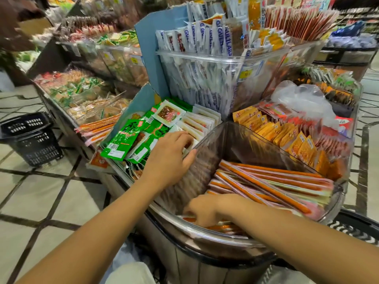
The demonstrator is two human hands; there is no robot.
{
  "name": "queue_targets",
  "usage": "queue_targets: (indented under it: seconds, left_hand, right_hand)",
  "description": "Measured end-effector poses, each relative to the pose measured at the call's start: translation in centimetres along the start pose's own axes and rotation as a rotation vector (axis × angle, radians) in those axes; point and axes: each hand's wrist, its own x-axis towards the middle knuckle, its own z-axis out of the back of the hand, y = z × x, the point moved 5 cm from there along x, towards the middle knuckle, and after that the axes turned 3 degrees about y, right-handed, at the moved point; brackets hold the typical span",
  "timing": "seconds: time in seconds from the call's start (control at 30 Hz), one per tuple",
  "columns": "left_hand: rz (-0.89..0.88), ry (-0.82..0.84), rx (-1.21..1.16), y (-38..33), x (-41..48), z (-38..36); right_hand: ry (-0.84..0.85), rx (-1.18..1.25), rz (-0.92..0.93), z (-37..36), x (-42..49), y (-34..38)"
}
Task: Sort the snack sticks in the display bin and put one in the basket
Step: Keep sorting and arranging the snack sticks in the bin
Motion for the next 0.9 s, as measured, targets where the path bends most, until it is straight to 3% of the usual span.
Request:
queue_targets:
  seconds: [0.27,0.53,0.7,0.9]
  left_hand:
    - [-0.002,-0.014,-0.027,-0.1,0.0,0.1]
    - [0.004,-0.019,-0.002,0.0,0.1,0.0]
    - [0.004,-0.016,0.026,-0.2,0.1,0.0]
    - [-0.020,-0.017,0.011,-0.5,0.0,0.1]
  right_hand:
    - [-0.196,0.147,0.073,1.8,-1.4,0.0]
    - [-0.496,0.645,0.172,6.1,-8.0,-0.8]
    - [-0.808,0.975,0.230,7.8,-13.5,-3.5]
    - [-0.968,1.082,0.188,7.9,-18.1,-5.1]
